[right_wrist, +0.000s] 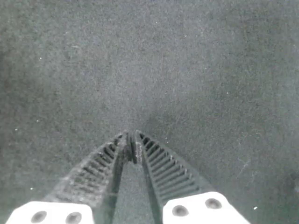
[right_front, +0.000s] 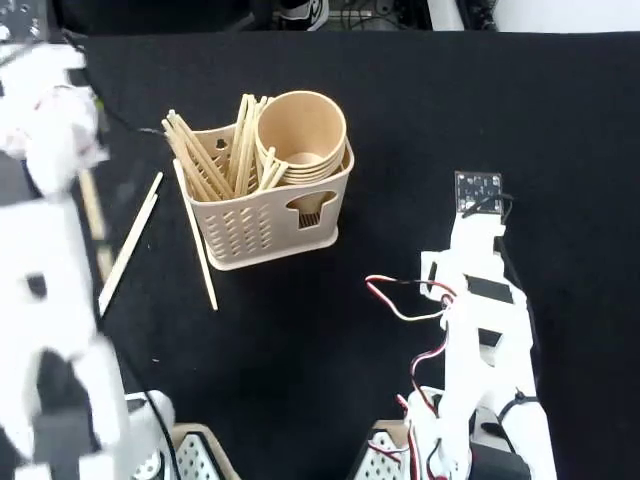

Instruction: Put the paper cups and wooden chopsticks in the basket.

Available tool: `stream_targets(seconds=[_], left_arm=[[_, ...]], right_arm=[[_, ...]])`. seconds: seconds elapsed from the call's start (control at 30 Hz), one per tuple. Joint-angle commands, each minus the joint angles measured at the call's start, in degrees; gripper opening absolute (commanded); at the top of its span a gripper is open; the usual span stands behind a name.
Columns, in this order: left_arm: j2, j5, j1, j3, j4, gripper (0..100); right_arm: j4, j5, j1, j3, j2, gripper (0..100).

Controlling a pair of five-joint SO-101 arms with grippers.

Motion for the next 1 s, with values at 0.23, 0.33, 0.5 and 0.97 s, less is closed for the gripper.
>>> stream_targets(seconds=[0.23, 0.33, 0.5, 0.97], left_arm=[[-36.8, 12.7, 19.6, 37.2, -44.3, 3], [-43.8, 14.4, 19.6, 51.4, -59.7, 3], [-50.5, 11.2, 19.7, 58.9, -71.7, 3], [-44.0, 14.2, 18.9, 56.0, -69.3, 3]], right_arm=[[-0.7, 0.7, -0.6, -0.1, -0.1, 2.1], [-0.8, 0.7, -0.6, -0.1, -0.1, 2.1], [-0.9, 0.7, -0.6, -0.1, -0.1, 2.1], [-0.9, 0.7, -0.6, -0.1, -0.1, 2.1]])
